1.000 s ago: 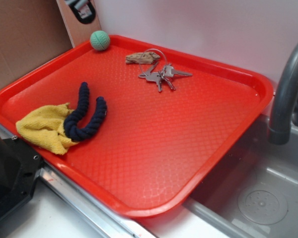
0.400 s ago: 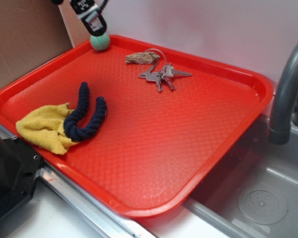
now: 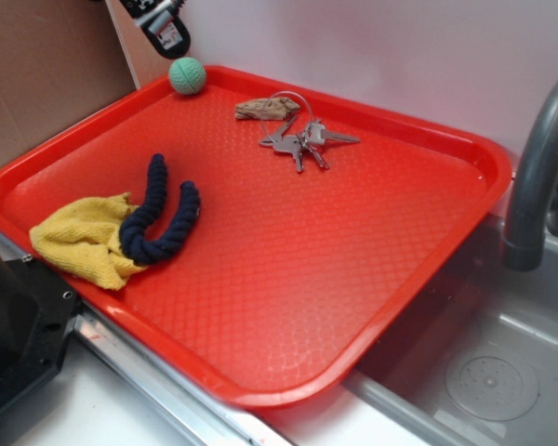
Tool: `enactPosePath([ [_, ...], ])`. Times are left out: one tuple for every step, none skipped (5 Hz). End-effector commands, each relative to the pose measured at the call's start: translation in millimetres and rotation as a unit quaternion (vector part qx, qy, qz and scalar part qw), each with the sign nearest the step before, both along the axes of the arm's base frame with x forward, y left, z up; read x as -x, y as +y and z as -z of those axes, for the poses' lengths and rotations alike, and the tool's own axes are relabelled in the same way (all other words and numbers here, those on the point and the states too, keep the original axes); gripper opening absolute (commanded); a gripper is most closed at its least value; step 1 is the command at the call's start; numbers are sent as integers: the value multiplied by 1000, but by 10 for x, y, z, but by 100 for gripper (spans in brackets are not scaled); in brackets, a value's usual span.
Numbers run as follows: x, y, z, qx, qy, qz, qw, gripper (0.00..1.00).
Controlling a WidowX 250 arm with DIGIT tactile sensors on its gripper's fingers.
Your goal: Grab the silver keys.
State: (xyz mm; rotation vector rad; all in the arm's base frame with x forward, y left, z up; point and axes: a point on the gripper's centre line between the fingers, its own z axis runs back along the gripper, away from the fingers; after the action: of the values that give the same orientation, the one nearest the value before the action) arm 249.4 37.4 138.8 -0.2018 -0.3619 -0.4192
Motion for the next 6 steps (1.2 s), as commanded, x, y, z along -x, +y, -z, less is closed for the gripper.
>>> enactPosePath([
  [-41,-12,-116,-6,-16,-8,1000,100],
  [-301,-74,112,-25,13,7,1000,100],
  [-493,-122,280,-43,22,24,999,100],
  [-626,-150,399,-48,25,39,998,100],
  [-773,-274,527,-42,24,67,997,100],
  [-833,-360,685,-32,33,85,995,100],
])
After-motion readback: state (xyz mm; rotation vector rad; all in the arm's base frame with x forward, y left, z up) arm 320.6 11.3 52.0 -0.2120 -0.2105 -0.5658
